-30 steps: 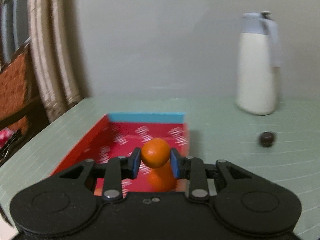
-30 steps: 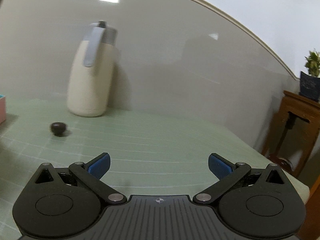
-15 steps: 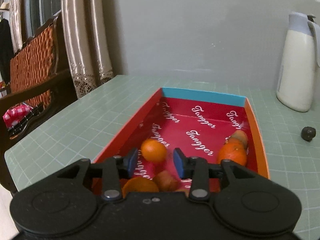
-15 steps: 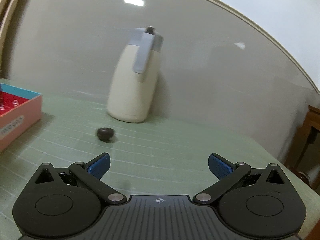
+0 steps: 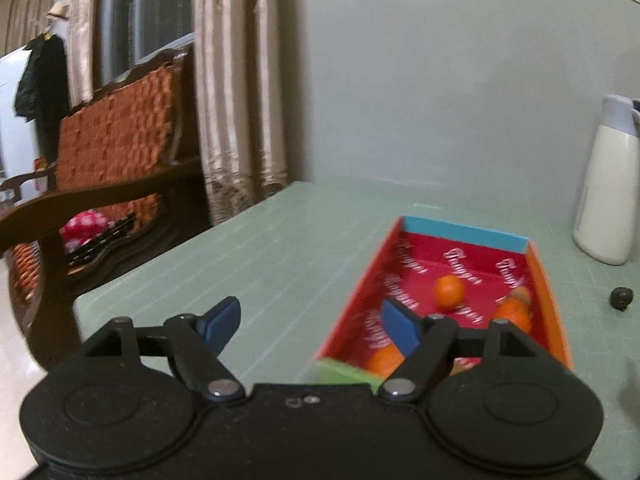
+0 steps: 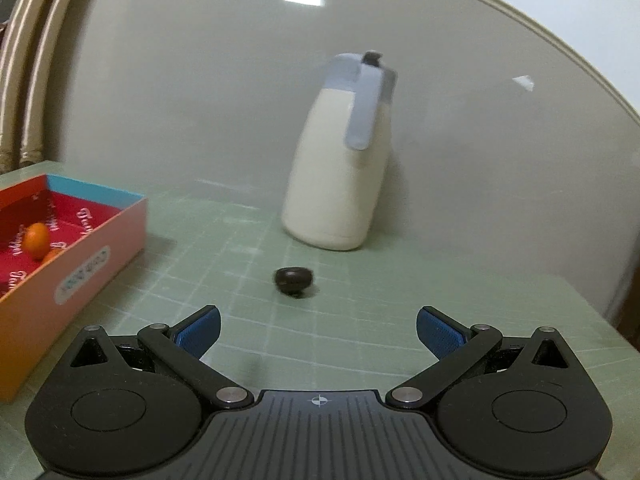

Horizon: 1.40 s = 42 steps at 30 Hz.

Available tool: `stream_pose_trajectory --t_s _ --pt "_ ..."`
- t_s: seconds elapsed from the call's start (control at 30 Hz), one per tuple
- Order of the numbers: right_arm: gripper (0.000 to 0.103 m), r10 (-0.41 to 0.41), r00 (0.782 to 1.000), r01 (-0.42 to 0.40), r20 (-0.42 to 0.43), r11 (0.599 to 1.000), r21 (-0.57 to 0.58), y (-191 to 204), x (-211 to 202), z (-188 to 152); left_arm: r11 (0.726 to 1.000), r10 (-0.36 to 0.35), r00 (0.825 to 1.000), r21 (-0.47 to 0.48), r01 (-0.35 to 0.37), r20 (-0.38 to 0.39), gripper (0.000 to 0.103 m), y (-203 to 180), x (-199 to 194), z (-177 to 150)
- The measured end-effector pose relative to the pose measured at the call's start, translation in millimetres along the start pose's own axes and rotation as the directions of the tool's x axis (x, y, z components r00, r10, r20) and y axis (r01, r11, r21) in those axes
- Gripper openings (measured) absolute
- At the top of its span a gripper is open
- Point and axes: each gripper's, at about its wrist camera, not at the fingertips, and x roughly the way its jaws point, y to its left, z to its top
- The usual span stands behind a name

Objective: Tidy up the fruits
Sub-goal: 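Move the right gripper to the last chestnut and grasp it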

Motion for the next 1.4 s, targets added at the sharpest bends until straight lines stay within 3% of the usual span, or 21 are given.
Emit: stream_pose_trajectory --t_s 0.27,0.5,0.87,0.9,0.97,1.03,1.17,1.2,1.23,1.27,1.4 --pt "0.103 0.073 0.997 -0.073 -0.026 0.997 -0.006 11.7 12.8 7.8 0.993 0.098 0.995 -0.063 -0.098 -0.001 0.077 34.3 -4.6 -20.3" --pt "0.103 0.151 0.984 -0.145 -0.091 0.987 0.07 6.1 49.7 22.0 0.989 0.129 0.991 -0.08 -0.127 0.022 0.077 47.3 -10.3 -21.5" --pt "0.102 0.147 0.974 -0.125 -0.175 0.983 0.133 -7.2 110.9 36.5 0.963 0.23 0.973 -0.145 -0.226 0.012 0.077 68.0 -9.9 -24.0" --pt "0.099 0.144 0.973 -0.121 -0.178 0.983 0.136 -7.9 114.6 37.4 0.962 0.235 0.972 -0.148 -0.231 0.009 0.077 69.3 -9.8 -24.1" --pt "0.063 0.15 0.968 -0.122 -0.202 0.982 0.144 -4.7 123.0 39.6 0.961 0.236 0.972 -0.149 -0.233 0.002 0.077 72.0 -8.9 -25.1" --pt "0.06 0.162 0.958 -0.125 -0.238 0.978 0.165 -2.6 134.3 38.8 0.961 0.237 0.971 -0.145 -0.235 -0.003 0.077 73.7 -8.7 -25.8" --pt "0.058 0.156 0.96 -0.118 -0.234 0.979 0.168 -2.2 137.9 37.2 0.96 0.238 0.971 -0.147 -0.236 -0.003 0.078 75.0 -9.4 -27.3" --pt "0.054 0.159 0.96 -0.124 -0.229 0.979 0.163 -1.3 136.7 36.9 0.96 0.237 0.971 -0.15 -0.236 -0.006 0.078 75.9 -8.6 -27.5" --pt "0.037 0.169 0.96 -0.136 -0.224 0.978 0.159 0.5 135.4 36.6 0.96 0.235 0.972 -0.152 -0.234 -0.009 0.078 75.9 -8.5 -27.4" --pt "0.032 0.178 0.959 -0.146 -0.221 0.977 0.157 1.7 134.0 36.6 0.961 0.233 0.972 -0.154 -0.232 -0.013 0.078 76.2 -8.4 -27.7" --pt "0.032 0.191 0.957 -0.162 -0.216 0.976 0.146 3.8 130.1 36.0 0.959 0.238 0.971 -0.154 -0.237 -0.007 0.079 77.0 -8.8 -28.5"
